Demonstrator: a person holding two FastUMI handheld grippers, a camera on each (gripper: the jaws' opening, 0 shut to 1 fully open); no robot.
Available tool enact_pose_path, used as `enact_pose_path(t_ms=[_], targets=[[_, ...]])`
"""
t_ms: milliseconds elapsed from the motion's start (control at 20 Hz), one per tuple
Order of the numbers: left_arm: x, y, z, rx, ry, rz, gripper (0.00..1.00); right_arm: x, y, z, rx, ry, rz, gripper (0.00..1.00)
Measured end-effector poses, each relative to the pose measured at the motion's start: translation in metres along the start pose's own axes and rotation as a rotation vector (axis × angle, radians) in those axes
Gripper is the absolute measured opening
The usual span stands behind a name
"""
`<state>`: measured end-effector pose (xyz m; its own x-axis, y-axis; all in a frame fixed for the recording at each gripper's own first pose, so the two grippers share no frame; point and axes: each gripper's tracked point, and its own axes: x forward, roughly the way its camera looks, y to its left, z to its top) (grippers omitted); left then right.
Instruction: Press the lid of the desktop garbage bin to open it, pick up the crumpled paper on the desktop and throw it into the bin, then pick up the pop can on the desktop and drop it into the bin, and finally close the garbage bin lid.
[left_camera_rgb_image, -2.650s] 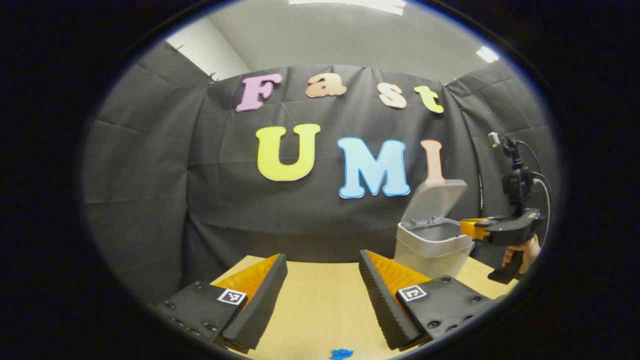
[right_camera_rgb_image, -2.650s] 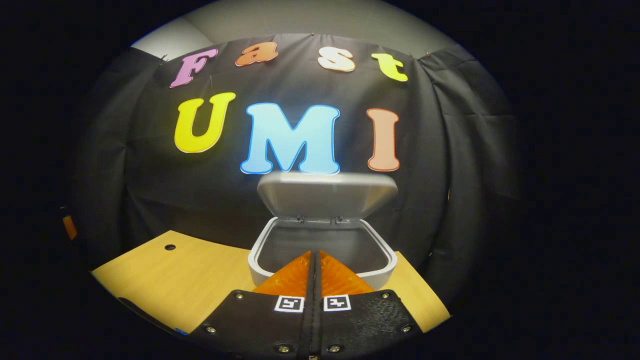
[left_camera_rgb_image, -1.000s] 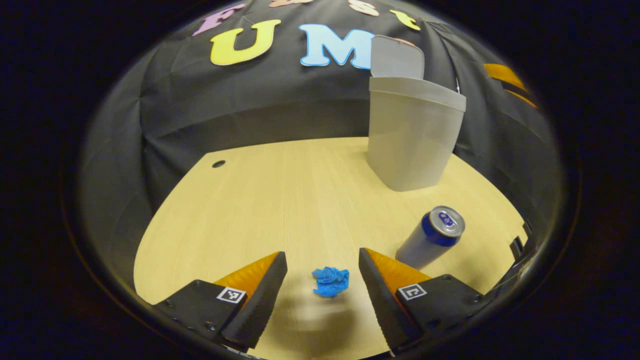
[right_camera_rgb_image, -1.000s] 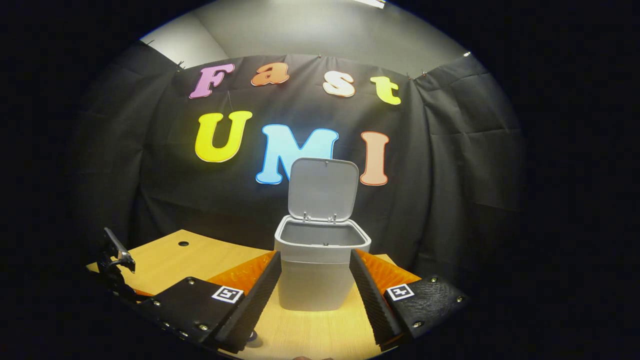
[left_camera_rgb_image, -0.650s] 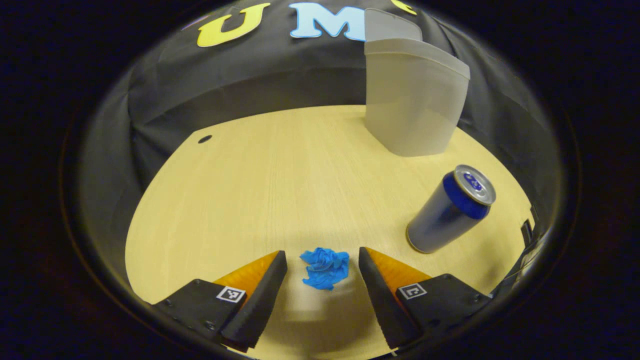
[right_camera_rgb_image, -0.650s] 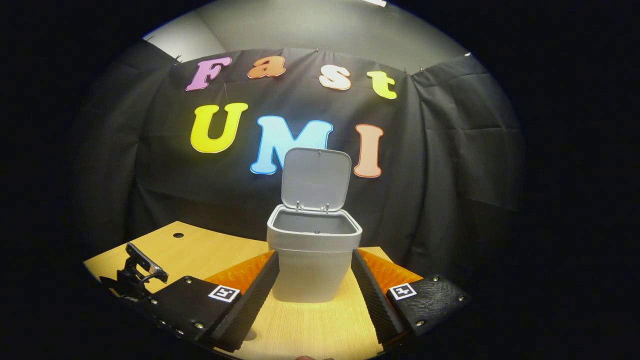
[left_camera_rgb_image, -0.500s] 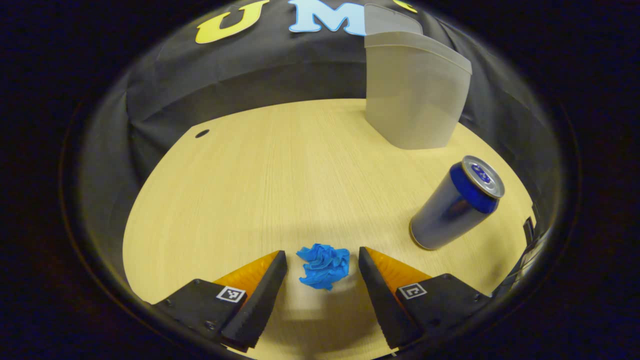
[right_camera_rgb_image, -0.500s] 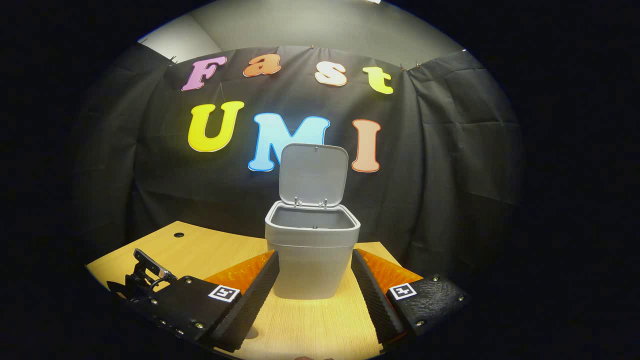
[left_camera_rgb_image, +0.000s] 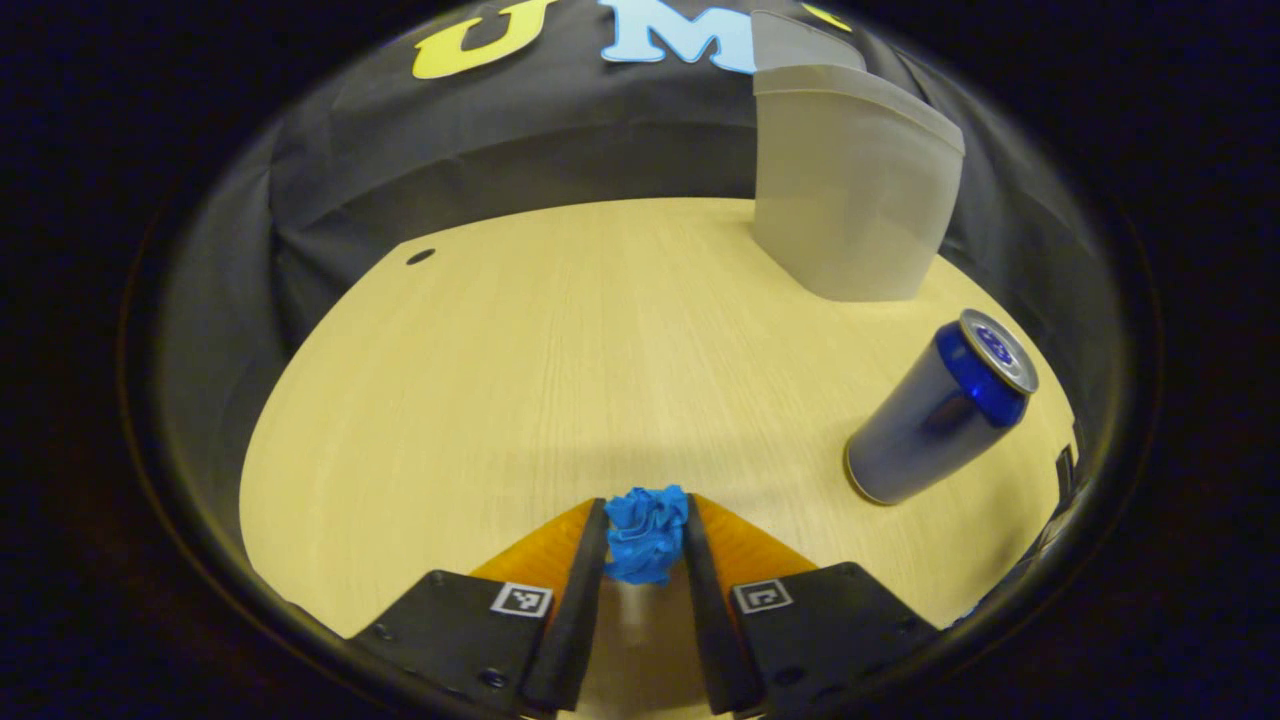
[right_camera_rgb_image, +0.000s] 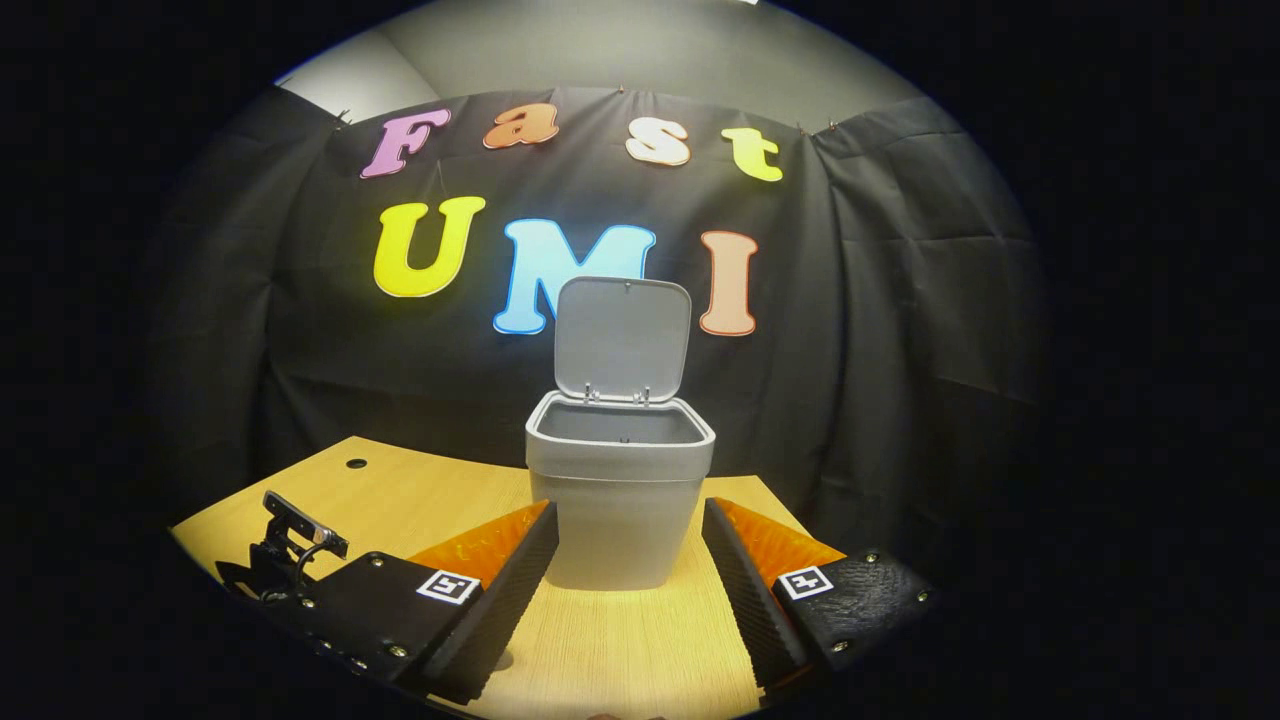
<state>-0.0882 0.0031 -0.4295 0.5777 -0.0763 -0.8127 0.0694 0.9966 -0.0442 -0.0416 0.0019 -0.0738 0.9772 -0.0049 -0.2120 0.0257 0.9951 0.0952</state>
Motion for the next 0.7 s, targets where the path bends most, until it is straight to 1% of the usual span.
enact_pose_path(t_ms=[50,100,150,300,350,450,500,550,600,700], targets=[[0.001,0.001,0.002,-0.005,-0.013,0.003,0.37,0.000,0.000,0.000,0.003,0.001,0.004,0.93],[0.001,0.000,0.001,-0.005,-0.019,0.005,0.39,0.000,0.001,-0.002,0.007,0.000,0.008,0.93],[0.001,0.001,0.002,0.002,-0.031,0.003,0.31,0.001,0.001,-0.002,0.012,0.000,0.011,0.93],[0.000,0.001,0.004,-0.011,-0.044,-0.002,0.21,0.003,0.001,0.001,0.023,-0.008,0.019,0.93],[-0.001,0.003,0.006,-0.024,-0.048,0.004,0.18,0.003,0.002,0.002,0.024,-0.011,0.024,0.93],[-0.007,0.005,0.016,-0.042,-0.069,0.008,0.18,0.005,0.001,0.005,0.021,-0.022,0.029,0.93],[-0.013,0.004,0.025,-0.049,-0.089,0.003,0.21,0.006,0.000,0.006,0.019,-0.028,0.030,0.93],[-0.020,0.005,0.036,-0.054,-0.113,0.001,0.21,0.007,0.000,0.007,0.021,-0.033,0.033,0.93],[-0.027,0.005,0.048,-0.056,-0.138,0.000,0.18,0.007,0.000,0.008,0.025,-0.037,0.036,0.93],[-0.040,0.002,0.070,-0.057,-0.188,-0.006,0.18,0.007,-0.001,0.007,0.042,-0.043,0.042,0.93]])
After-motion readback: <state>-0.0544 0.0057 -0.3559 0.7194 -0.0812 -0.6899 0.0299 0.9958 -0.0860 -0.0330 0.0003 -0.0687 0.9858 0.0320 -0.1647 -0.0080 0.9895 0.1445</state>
